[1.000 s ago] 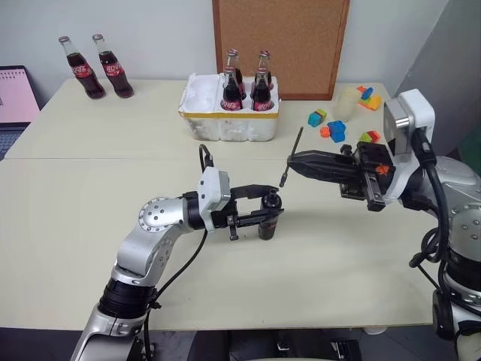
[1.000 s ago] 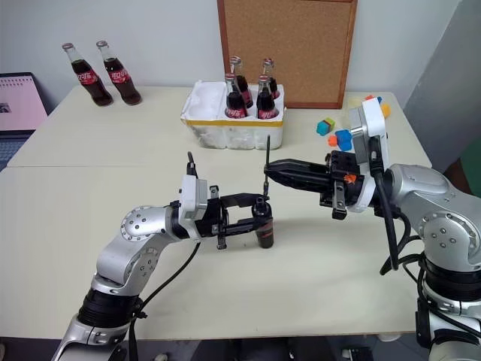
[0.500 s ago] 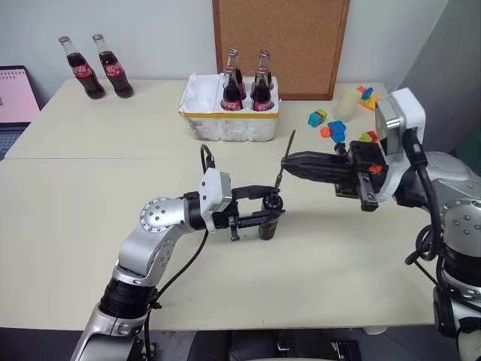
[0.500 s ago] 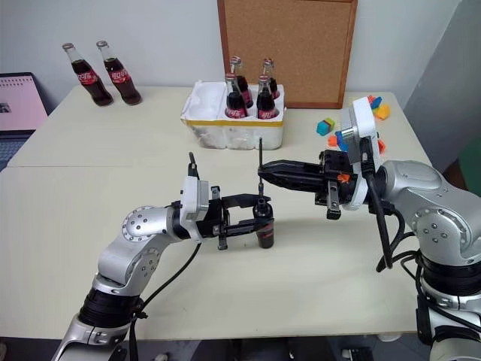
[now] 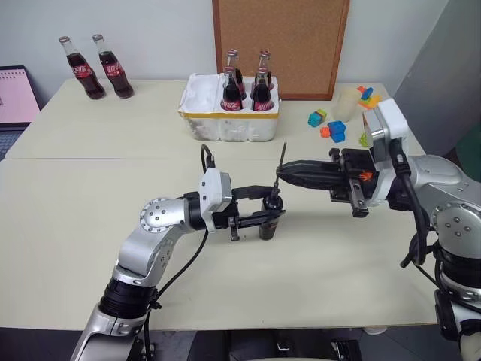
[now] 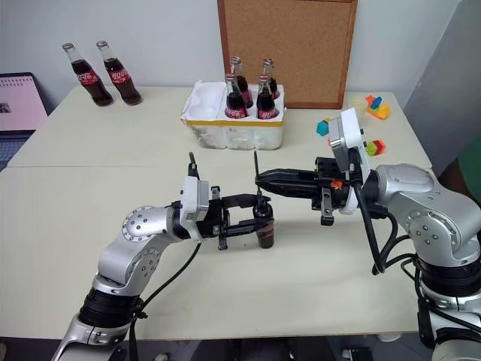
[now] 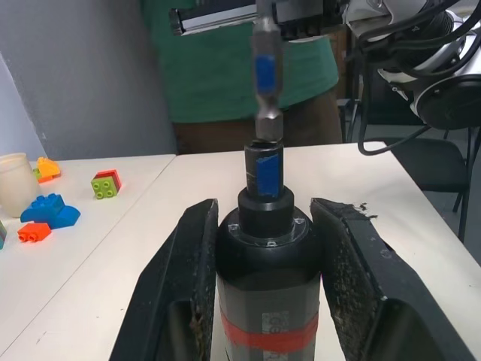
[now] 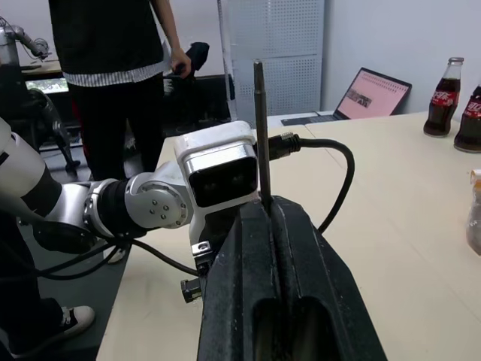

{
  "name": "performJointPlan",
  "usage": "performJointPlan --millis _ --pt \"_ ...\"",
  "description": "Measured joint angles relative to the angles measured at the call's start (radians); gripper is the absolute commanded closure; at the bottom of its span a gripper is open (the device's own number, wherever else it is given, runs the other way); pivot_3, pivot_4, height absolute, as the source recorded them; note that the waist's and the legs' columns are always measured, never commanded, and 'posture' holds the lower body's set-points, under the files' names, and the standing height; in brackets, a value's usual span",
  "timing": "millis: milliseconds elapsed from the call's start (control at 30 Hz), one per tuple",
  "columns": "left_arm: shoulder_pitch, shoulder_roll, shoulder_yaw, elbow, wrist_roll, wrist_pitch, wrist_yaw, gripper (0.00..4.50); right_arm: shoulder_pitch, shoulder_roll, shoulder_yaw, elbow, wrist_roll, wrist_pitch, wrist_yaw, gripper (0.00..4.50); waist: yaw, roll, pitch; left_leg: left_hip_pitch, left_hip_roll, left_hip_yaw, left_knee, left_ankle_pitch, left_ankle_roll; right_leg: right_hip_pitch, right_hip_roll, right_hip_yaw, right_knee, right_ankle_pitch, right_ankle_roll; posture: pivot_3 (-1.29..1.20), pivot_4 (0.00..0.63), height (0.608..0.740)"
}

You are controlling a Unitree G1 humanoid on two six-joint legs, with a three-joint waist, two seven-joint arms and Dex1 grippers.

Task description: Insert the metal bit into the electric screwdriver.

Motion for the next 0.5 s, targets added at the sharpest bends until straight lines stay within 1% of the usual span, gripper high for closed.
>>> performJointPlan --millis 500 --pt "0.001 0.0 -0.005 0.01 0.004 -0.018 -0.007 2.92 0.014 -0.018 0.015 0.011 -0.038 -0.055 0.058 4.5 0.0 0.0 0.0 0.003 0.0 0.0 0.0 0.0 0.0 0.002 0.0 0.0 0.0 0.0 0.0 0.0 0.15 0.74"
